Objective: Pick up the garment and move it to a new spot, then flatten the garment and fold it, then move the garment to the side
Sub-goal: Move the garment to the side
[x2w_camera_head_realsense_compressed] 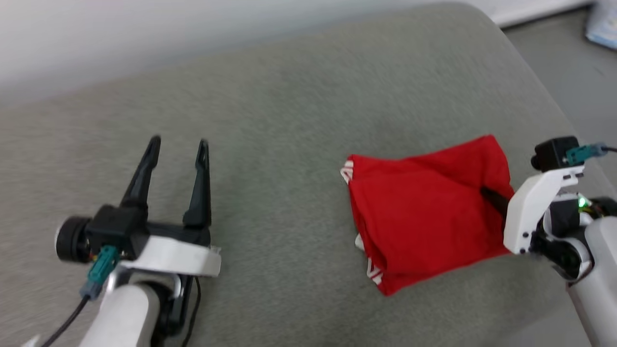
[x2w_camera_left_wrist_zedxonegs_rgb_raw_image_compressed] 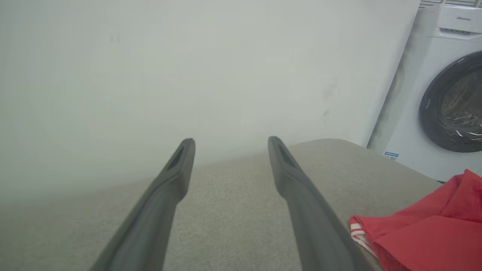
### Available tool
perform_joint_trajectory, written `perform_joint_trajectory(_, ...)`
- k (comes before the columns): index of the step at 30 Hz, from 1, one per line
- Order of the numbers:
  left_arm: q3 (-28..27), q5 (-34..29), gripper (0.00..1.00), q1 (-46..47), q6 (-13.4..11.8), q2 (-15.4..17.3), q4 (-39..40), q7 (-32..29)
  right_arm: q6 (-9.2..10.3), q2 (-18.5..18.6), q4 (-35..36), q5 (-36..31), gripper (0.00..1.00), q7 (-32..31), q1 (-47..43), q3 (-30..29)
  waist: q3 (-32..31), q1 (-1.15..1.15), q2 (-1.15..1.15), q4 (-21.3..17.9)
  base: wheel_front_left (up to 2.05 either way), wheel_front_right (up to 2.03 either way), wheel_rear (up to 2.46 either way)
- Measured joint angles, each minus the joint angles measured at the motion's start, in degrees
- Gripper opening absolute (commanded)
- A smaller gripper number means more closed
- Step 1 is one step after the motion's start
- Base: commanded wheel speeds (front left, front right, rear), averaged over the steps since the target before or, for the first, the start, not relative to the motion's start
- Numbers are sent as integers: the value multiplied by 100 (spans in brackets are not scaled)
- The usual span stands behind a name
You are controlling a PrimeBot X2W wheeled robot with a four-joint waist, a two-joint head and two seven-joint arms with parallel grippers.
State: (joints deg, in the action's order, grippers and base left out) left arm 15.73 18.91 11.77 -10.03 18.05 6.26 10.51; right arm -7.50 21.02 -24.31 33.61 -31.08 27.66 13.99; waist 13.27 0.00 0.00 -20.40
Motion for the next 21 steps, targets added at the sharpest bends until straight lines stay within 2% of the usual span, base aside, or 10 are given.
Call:
perform_joint_trajectory(5,155,-276,100,728,103,164,144,-338,-1,15,-811,-27,0,909,730,59,765,1,0,-449,0,0,0)
perform_joint_trajectory(10,328,-491,100,1304,237,255,304,-610,-2,398,-1619,-90,0,1695,1491,-152,1537,1,0,-707,0,0,0)
perform_joint_trajectory(15,439,-637,100,1617,274,293,516,-765,-2,806,-2290,-198,0,2470,2139,-560,2155,1,0,-775,0,0,0)
perform_joint_trajectory(20,465,-776,100,1709,210,343,772,-884,-2,843,-2852,-377,0,3416,2620,-861,2587,1,0,-689,0,0,0)
perform_joint_trajectory(21,470,-792,100,1720,194,348,814,-895,-1,801,-2997,-389,10,3549,2686,-899,2649,1,0,-662,0,0,0)
